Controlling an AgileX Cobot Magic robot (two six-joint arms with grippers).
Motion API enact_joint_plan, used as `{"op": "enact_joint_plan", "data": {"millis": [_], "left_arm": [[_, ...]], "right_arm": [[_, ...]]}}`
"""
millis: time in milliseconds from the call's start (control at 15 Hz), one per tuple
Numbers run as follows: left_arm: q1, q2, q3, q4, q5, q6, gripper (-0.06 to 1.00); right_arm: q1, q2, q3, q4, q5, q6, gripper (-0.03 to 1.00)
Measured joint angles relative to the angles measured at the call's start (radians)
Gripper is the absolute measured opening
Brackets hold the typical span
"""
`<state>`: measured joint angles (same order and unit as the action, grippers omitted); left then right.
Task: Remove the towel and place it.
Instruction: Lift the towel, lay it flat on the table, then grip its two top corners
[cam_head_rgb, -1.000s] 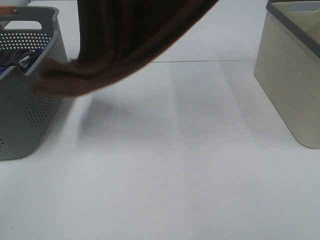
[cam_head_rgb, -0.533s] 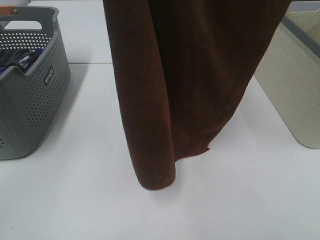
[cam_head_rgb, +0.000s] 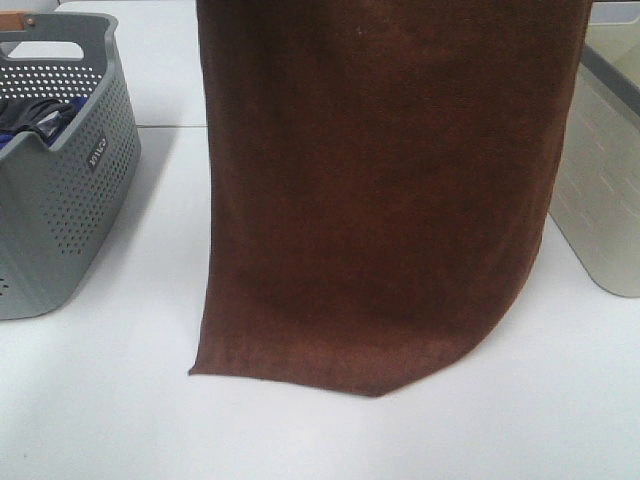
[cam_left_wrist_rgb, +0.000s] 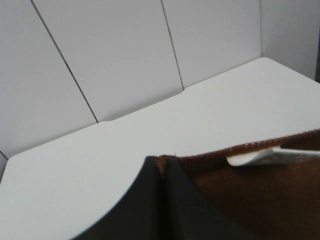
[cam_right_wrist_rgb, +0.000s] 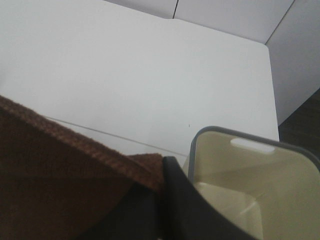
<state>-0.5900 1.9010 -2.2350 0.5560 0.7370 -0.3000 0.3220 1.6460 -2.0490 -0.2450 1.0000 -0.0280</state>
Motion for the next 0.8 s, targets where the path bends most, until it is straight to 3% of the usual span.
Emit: {"op": "enact_joint_plan", "data": {"millis": [267,400,467,600,800], "left_arm": [[0.177,0.141,0.000,0.019,-0.396,-0.127,0.00],[0.224,0.147,0.000,0.032,-0.594,-0.170,0.00],[0.253,0.131,-0.003,0.045,-0.767,-0.186,0.00],[0.260,0.120,-0.051,0.050,-0.884,-0.176,0.00],[0.260,0.119,-0.069,0.060,-0.910,-0.166,0.00]], "right_arm": [[0.004,0.161,0.001,-0.107,-0.416,0.000,0.00],[0.004,0.164,-0.003,-0.127,-0.609,-0.004,0.00],[0.004,0.150,-0.017,-0.135,-0.673,-0.004,0.00],[0.004,0.117,-0.031,-0.147,-0.719,-0.004,0.00],[0.003,0.098,-0.034,-0.147,-0.666,-0.004,0.00]]}}
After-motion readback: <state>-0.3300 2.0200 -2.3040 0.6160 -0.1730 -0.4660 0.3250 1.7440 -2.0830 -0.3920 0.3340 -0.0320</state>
